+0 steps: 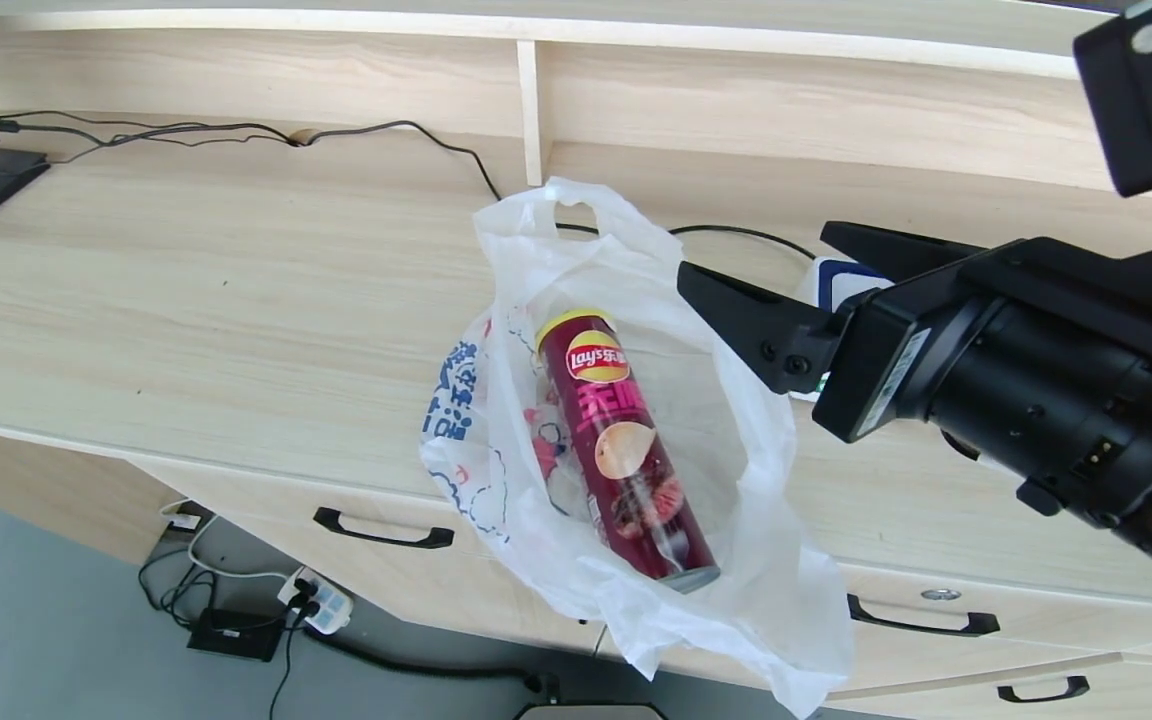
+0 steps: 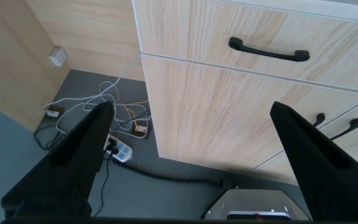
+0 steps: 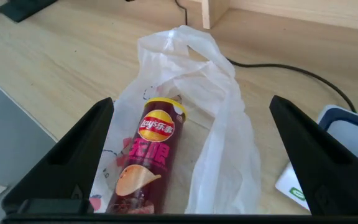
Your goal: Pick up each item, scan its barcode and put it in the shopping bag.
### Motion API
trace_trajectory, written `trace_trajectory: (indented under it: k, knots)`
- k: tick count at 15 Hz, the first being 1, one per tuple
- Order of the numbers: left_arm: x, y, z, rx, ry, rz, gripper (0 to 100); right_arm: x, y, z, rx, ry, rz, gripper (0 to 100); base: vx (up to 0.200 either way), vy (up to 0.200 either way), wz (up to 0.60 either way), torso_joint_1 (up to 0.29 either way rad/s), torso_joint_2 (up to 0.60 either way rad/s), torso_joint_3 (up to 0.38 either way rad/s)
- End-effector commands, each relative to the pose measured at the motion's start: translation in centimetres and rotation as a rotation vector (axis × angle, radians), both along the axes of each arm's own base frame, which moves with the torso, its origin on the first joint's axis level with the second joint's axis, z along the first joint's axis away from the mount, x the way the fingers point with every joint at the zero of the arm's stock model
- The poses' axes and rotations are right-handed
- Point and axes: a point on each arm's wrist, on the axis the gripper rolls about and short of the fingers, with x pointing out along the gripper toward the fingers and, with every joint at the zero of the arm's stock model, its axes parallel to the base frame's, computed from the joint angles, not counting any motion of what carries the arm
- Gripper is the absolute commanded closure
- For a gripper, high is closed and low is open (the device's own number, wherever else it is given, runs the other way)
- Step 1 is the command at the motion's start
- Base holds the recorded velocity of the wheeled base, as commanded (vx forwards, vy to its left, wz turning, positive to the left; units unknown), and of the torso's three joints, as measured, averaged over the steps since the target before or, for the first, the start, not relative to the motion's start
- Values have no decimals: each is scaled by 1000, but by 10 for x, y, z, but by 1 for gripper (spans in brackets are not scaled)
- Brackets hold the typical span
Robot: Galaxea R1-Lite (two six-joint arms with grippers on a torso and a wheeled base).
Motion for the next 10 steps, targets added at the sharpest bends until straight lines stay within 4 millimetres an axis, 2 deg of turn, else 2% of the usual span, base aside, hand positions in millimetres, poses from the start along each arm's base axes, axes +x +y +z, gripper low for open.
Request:
trace_trajectory:
  k: [1, 3, 6, 7, 10]
  knots:
    - [0, 0, 0, 0, 0, 0, 0, 1, -3, 1, 3, -3, -9, 0, 0, 0, -600, -2, -2, -7]
    - [0, 0, 0, 0, 1, 0, 0, 1, -2, 2, 4, -6, 3, 0, 0, 0, -600, 7, 2, 2]
    - [0, 0, 0, 0, 0, 0, 0, 4, -10, 11, 8, -40, -29, 0, 0, 0, 0, 0, 0, 0]
    - [0, 0, 0, 0, -2, 0, 0, -2, -22, 11, 12, -44, -45, 0, 0, 0, 0, 0, 0, 0]
    - [0, 0, 0, 0, 0, 0, 0, -1, -60, -17, 8, 5, -158, 0, 0, 0, 0, 0, 0, 0]
